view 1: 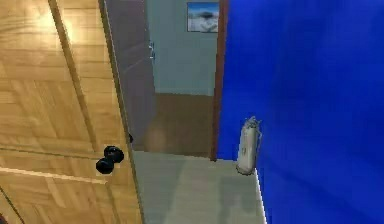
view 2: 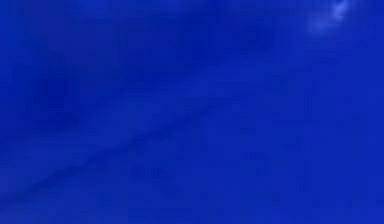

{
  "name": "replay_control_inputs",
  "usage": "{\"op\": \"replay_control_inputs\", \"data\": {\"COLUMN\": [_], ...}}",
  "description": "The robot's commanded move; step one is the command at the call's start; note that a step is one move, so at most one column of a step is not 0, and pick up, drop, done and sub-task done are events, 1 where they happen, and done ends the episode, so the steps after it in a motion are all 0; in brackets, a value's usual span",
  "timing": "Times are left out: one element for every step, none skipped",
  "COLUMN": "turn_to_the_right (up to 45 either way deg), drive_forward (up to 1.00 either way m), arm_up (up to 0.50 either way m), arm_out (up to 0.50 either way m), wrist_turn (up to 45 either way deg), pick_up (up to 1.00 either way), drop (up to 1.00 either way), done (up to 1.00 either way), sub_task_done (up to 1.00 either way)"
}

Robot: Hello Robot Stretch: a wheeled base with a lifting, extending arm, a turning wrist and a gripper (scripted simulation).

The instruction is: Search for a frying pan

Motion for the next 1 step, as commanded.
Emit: {"op": "replay_control_inputs", "data": {"turn_to_the_right": [0.0], "drive_forward": [0.75], "arm_up": [0.0], "arm_out": [0.0], "wrist_turn": [0.0], "pick_up": [0.0], "drop": [0.0], "done": [0.0], "sub_task_done": [0.0]}}
